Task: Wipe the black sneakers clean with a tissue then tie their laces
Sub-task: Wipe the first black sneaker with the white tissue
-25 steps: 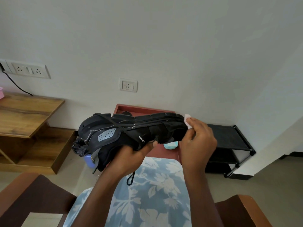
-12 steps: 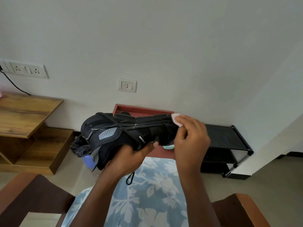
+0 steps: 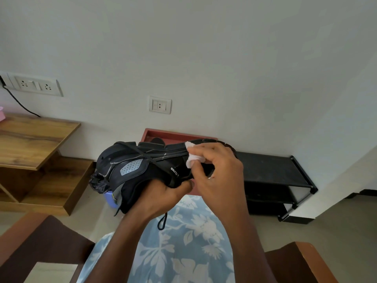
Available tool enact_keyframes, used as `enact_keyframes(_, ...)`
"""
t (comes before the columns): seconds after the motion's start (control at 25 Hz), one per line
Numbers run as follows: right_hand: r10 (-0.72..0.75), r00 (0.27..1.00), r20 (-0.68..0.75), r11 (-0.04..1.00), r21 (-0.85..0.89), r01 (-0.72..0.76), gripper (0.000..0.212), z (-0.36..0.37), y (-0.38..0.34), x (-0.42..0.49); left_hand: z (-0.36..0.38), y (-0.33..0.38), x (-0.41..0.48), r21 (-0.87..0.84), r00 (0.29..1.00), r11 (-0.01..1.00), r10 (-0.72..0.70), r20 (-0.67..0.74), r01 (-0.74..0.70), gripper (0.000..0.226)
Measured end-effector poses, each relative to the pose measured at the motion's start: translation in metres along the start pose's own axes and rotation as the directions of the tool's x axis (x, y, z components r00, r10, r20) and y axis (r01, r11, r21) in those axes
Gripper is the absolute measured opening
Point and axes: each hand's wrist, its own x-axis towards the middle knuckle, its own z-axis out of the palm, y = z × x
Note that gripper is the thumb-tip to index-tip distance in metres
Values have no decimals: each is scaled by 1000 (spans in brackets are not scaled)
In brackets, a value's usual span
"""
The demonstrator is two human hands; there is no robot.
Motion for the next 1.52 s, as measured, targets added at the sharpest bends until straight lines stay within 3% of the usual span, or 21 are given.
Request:
enact_keyframes(0.12,18,1000,-16,999,-36,-18,20,-9,11,6,-2,4,-4,-75,1000,997,-8,15,9,27)
enact_keyframes(0.28,151,976,-157,942,-277,-190,15,-17,35,9,0,5,-7,-154,990,978,-135,51,141,32)
enact_keyframes(0.36,135,984,-119,929,-331,-168,15,-13,33,8,2,4,-4,-162,988,975,-150,34,154,35)
enact_keyframes(0.48,4,1000,19,976,-217,0,16,3,12,3,2,8,-4,-91,999,995,-30,25,32,15)
enact_keyframes(0.6,-56,996,69,989,-136,65,20,17,-3,-2,1,9,-5,-53,997,998,45,59,-42,43)
enact_keyframes(0.68,-17,1000,21,973,-229,21,20,15,7,-1,1,8,-5,-34,999,999,22,43,-20,21)
enact_keyframes(0.8,143,982,-122,917,-358,-178,16,1,37,2,0,-1,-4,28,993,993,-115,30,114,41)
enact_keyframes(0.88,225,962,-154,884,-384,-269,17,-4,47,2,1,-3,-3,64,981,981,-188,36,186,40)
enact_keyframes(0.96,189,973,-133,923,-314,-223,19,0,40,-1,3,-2,-3,116,975,968,-224,12,221,44)
enact_keyframes(1.04,96,994,-58,985,-139,-103,21,6,26,-3,4,-5,0,121,976,969,-219,24,214,41)
enact_keyframes(1.12,40,998,55,997,68,-43,20,7,15,-5,4,-5,2,83,984,981,-177,32,174,34)
enact_keyframes(1.2,38,995,94,990,130,-50,20,4,16,-3,4,-5,3,33,987,987,-159,38,158,28)
enact_keyframes(1.24,59,997,55,995,79,-63,20,2,21,-2,3,-4,2,35,986,986,-162,44,161,21)
enact_keyframes(1.36,160,977,-140,972,-152,-181,19,-1,38,-1,2,-2,-3,-2,978,981,-193,82,194,28)
enact_keyframes(1.44,182,970,-158,971,-126,-203,19,1,37,-3,2,5,-5,-208,985,964,-146,93,163,14)
enact_keyframes(1.48,177,979,-101,980,-70,-185,19,3,32,-4,3,8,-5,-334,987,930,-131,94,155,9)
enact_keyframes(1.52,175,985,-5,985,17,-174,20,4,23,-6,3,9,-5,-427,989,894,-106,100,139,23)
